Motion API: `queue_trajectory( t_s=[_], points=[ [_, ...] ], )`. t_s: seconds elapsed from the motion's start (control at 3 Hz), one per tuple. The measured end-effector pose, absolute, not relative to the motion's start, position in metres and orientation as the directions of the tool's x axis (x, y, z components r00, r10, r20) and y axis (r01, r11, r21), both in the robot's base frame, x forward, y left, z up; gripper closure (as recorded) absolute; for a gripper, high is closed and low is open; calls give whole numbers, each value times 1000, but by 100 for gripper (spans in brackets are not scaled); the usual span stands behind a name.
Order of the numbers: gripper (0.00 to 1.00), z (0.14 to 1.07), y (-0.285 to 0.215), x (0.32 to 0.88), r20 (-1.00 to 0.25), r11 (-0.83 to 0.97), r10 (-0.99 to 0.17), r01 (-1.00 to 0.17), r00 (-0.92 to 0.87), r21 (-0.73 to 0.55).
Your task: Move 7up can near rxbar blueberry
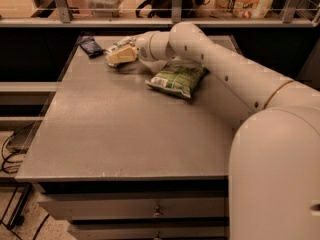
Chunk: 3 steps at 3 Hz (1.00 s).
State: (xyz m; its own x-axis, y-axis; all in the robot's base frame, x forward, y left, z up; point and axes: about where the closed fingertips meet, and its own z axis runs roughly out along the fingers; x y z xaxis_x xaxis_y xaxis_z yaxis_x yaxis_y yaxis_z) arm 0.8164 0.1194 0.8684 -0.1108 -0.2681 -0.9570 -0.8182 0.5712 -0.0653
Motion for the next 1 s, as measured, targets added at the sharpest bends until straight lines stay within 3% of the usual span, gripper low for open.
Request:
queue_trajectory(
  t_s=[0.33, 0.67, 1.0],
  points=[
    [13, 868, 135, 822, -957, 553, -269, -831, -111, -59],
    [0, 873, 156, 821, -961, 506, -257, -861, -98, -48],
    [0, 873, 158, 821, -962, 502, -256, -863, -97, -47]
  ],
)
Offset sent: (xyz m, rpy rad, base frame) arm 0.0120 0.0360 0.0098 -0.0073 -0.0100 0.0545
